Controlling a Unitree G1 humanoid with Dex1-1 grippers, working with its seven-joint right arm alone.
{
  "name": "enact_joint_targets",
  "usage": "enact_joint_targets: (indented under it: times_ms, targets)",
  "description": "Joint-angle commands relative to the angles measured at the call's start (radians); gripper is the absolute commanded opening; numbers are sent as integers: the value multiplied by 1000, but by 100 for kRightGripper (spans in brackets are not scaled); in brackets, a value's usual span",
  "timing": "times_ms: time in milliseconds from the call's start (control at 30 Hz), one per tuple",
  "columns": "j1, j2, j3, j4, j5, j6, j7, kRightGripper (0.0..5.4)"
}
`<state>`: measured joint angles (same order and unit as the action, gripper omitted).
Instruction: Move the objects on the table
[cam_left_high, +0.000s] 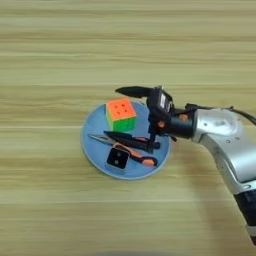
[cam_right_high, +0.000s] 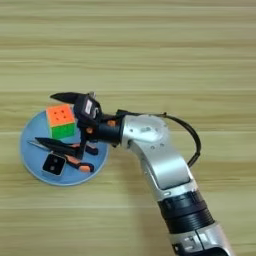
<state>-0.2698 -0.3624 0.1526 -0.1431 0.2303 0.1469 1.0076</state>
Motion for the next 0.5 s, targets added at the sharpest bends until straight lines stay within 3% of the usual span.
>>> enact_joint_targets:
  times_ms: [33, 267, 500]
  targets:
    - [-93, -29, -100, -25, 52, 2, -61, 536]
    - [-116, -93, -220, 40, 84, 2, -74, 536]
    - [-128, -147, -303, 174, 76, -39, -83, 536]
